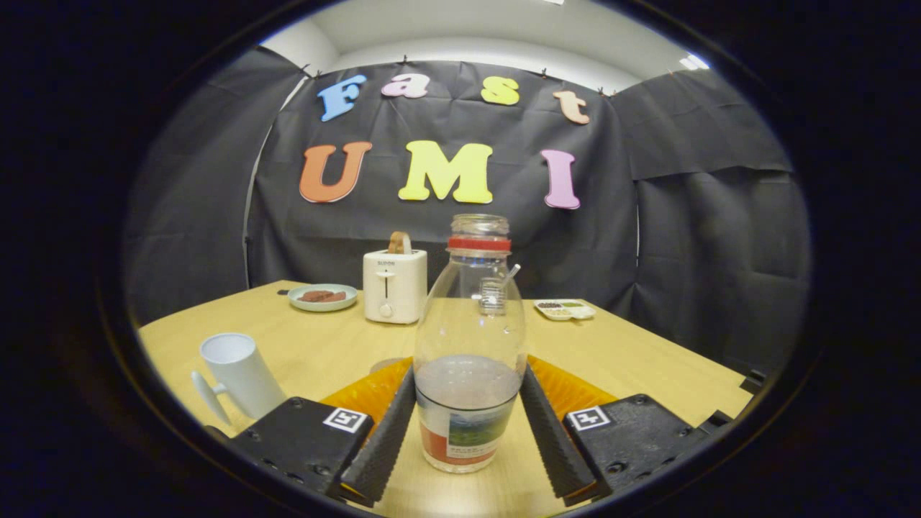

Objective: Take the bottle from table, then pour the juice into the cup, finally place the bottle on the coaster

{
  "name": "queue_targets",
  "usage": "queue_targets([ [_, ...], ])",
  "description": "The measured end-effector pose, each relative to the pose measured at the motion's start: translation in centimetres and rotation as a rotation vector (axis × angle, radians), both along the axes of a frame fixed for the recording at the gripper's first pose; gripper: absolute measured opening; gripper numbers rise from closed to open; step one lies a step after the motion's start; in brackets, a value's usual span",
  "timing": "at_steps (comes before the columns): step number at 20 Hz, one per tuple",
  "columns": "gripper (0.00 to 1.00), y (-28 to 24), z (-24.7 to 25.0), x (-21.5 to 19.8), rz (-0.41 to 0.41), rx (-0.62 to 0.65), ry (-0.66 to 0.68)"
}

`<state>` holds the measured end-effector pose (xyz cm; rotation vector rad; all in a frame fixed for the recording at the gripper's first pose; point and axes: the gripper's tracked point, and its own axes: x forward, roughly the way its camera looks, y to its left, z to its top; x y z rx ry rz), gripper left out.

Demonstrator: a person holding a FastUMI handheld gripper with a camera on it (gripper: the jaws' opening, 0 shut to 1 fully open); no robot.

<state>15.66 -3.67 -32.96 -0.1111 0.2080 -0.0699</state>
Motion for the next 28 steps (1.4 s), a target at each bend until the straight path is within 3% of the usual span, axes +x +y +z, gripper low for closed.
queue_targets([
  [1, 0.84, -0.1, 0.1, 0.1, -0.003, -0.005, -0.002],
  [9, 0.81, -2.9, 2.4, -1.5, -0.064, -0.142, 0.039],
  [15, 0.81, -2.8, 4.1, -3.0, -0.037, -0.122, 0.111],
  [28, 0.82, -1.9, 4.0, -3.0, 0.023, -0.47, 0.11],
])
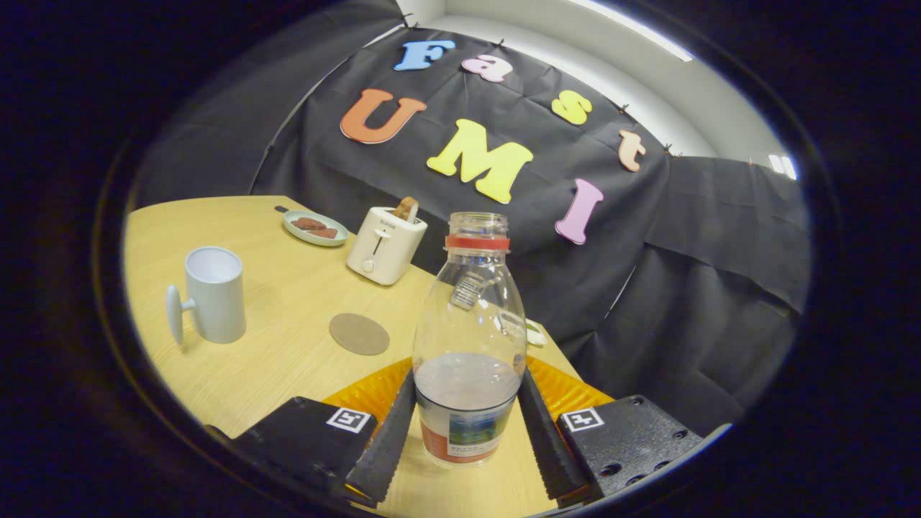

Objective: Take the bottle from table, then pour the juice into the cup, finally place the bottle on the coaster

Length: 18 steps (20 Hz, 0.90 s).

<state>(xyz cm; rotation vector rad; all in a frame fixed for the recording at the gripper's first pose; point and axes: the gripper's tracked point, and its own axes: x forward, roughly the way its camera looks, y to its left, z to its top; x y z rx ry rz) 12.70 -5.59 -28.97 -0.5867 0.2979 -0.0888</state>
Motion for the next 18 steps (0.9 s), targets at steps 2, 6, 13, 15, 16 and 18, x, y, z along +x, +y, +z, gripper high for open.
queue_targets([
  [2, 0.82, 0.5, 0.5, -0.2, 0.02, -0.072, -0.004],
  [6, 0.81, 2.3, 0.6, 0.1, 0.059, -0.166, 0.0],
  [13, 0.81, 5.7, 0.7, 1.5, 0.136, -0.399, 0.03],
  [15, 0.82, 6.9, 1.1, 1.7, 0.163, -0.456, 0.02],
  [16, 0.81, 7.3, 1.2, 1.8, 0.173, -0.49, 0.021],
  [18, 0.81, 7.7, 1.8, 1.9, 0.182, -0.558, 0.023],
])
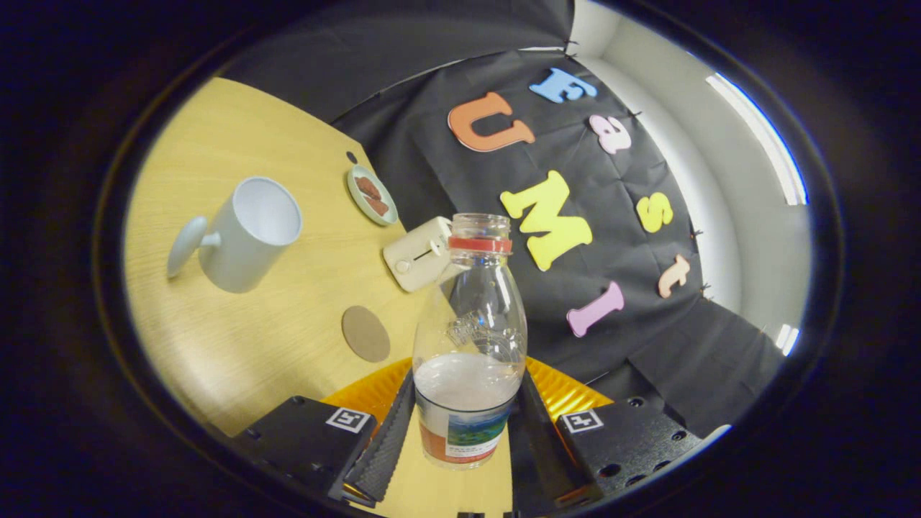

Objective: Take the bottle from table, then pour the juice into the cup, finally place the bottle on the coaster

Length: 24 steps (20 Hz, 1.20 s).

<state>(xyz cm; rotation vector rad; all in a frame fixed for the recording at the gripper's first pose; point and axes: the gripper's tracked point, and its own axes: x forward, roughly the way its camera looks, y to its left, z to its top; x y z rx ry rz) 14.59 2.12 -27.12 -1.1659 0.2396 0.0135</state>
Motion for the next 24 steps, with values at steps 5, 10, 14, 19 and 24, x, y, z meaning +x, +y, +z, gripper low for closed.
queue_targets([
  [5, 0.81, 0.6, 1.6, 1.2, 0.007, -0.134, -0.008],
  [10, 0.81, 2.1, 3.3, 1.8, 0.048, -0.298, -0.04],
  [14, 0.81, 3.1, 3.1, 2.3, 0.09, -0.405, -0.038],
  [19, 0.81, 3.7, 2.7, 2.7, 0.117, -0.501, -0.03],
  [24, 0.81, 3.9, 2.0, 3.3, 0.124, -0.556, -0.01],
])
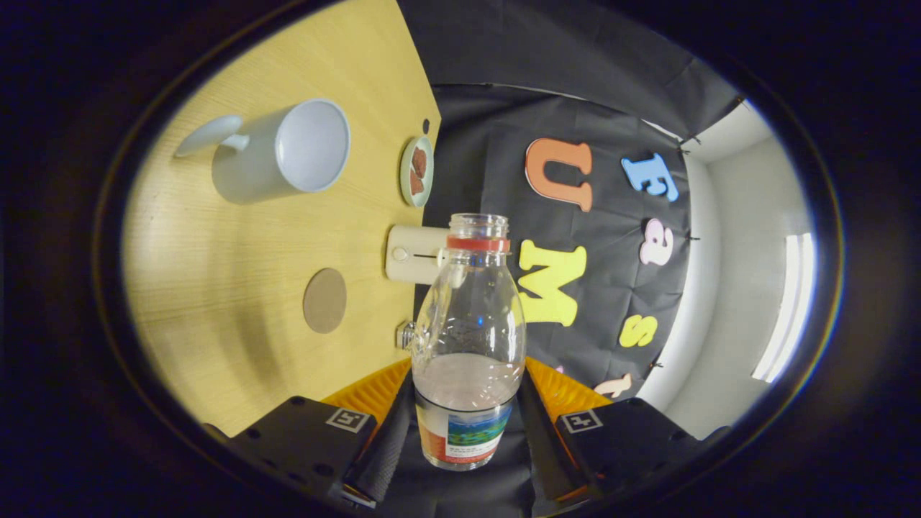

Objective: Take the bottle from table, then pour the juice into the cup, finally place the bottle on the coaster

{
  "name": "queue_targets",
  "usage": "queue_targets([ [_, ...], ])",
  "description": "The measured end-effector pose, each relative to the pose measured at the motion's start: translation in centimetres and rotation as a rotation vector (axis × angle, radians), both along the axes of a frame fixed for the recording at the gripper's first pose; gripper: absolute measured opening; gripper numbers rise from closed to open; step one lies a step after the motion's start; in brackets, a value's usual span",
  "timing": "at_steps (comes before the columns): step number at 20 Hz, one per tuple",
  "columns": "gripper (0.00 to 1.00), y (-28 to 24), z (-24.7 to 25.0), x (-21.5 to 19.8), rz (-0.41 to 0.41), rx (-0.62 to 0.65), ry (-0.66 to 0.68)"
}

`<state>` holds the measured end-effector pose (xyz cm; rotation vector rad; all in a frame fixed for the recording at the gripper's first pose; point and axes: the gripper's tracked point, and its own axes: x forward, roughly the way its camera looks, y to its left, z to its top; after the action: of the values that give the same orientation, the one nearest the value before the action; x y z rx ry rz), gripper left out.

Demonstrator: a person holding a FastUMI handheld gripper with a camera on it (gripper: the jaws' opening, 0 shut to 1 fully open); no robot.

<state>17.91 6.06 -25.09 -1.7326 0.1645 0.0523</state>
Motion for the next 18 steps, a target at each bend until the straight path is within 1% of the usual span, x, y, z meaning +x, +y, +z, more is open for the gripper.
queue_targets([
  [8, 0.81, 1.9, -0.4, 0.3, 0.043, -0.082, -0.004],
  [13, 0.81, 2.2, -0.4, 0.4, 0.044, -0.125, -0.014],
  [18, 0.81, 2.3, -0.3, 0.5, 0.04, -0.133, -0.019],
])
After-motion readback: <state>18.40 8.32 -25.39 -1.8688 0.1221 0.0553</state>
